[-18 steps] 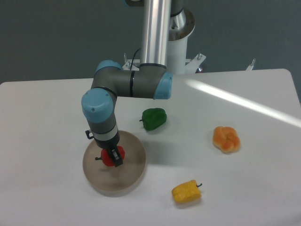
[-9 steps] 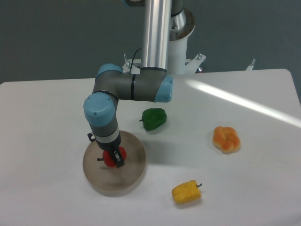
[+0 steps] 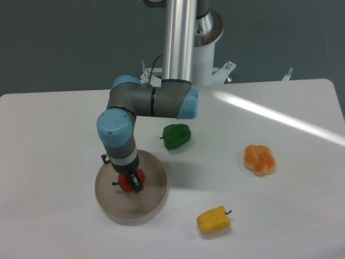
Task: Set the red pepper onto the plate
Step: 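Hold the red pepper on the plate and open the gripper, then lift the open gripper up and away from the plate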
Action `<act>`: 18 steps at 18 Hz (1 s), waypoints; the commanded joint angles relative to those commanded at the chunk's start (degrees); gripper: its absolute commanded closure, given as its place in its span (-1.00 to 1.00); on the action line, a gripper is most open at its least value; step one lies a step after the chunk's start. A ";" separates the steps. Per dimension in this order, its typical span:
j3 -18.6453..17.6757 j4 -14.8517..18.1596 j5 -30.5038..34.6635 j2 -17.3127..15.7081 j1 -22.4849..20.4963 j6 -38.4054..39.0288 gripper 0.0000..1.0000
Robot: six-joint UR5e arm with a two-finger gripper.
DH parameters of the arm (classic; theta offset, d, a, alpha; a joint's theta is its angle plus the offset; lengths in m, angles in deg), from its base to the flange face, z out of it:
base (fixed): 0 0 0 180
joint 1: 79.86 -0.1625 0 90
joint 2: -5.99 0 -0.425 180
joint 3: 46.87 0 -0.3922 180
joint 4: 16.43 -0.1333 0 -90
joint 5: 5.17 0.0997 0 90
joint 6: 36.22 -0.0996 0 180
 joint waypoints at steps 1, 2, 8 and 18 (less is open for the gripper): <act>0.00 0.00 0.00 0.00 0.00 0.00 0.17; 0.00 0.00 0.00 0.00 0.00 0.00 0.17; -0.09 0.00 0.00 0.00 0.00 0.09 0.17; -0.35 0.00 -0.18 -0.26 0.00 -0.09 -0.81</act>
